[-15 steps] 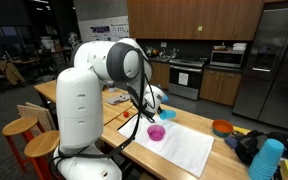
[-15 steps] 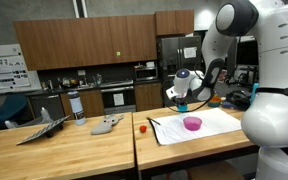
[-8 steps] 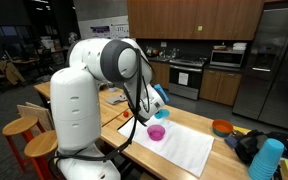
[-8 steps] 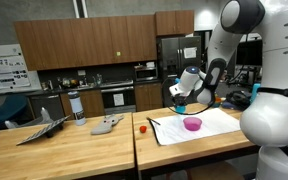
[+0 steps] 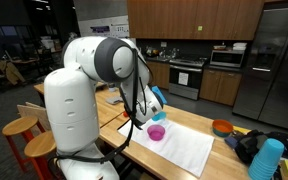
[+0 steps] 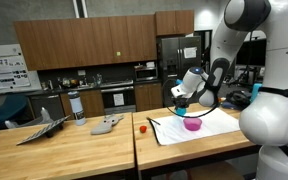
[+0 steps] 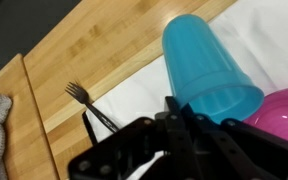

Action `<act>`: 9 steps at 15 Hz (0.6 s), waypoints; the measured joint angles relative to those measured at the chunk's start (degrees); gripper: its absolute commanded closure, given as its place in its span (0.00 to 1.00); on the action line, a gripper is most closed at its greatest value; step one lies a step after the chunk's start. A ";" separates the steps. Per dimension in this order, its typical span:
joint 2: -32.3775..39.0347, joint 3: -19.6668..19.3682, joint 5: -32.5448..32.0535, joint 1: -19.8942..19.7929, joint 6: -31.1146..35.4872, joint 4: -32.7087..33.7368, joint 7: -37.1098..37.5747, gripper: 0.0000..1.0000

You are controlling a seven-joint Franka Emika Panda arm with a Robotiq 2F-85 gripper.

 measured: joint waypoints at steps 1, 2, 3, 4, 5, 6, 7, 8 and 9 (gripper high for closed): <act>-0.05 0.01 0.00 -0.02 0.00 -0.02 -0.02 0.99; 0.00 -0.54 -0.09 0.51 -0.02 -0.02 0.05 0.99; 0.21 -1.33 -0.08 1.42 -0.03 -0.05 0.39 0.99; 0.82 -1.27 0.29 1.67 0.29 -0.13 0.71 0.99; 1.87 -0.72 1.11 1.54 1.06 -0.25 0.95 0.99; 3.21 0.05 2.01 1.26 2.12 -0.27 1.19 0.99; 4.70 1.14 2.75 0.70 3.33 -0.02 1.58 0.99; 5.81 2.48 3.00 -0.25 4.32 0.63 2.29 0.99; 6.59 4.18 2.99 -1.66 4.95 1.42 3.46 0.99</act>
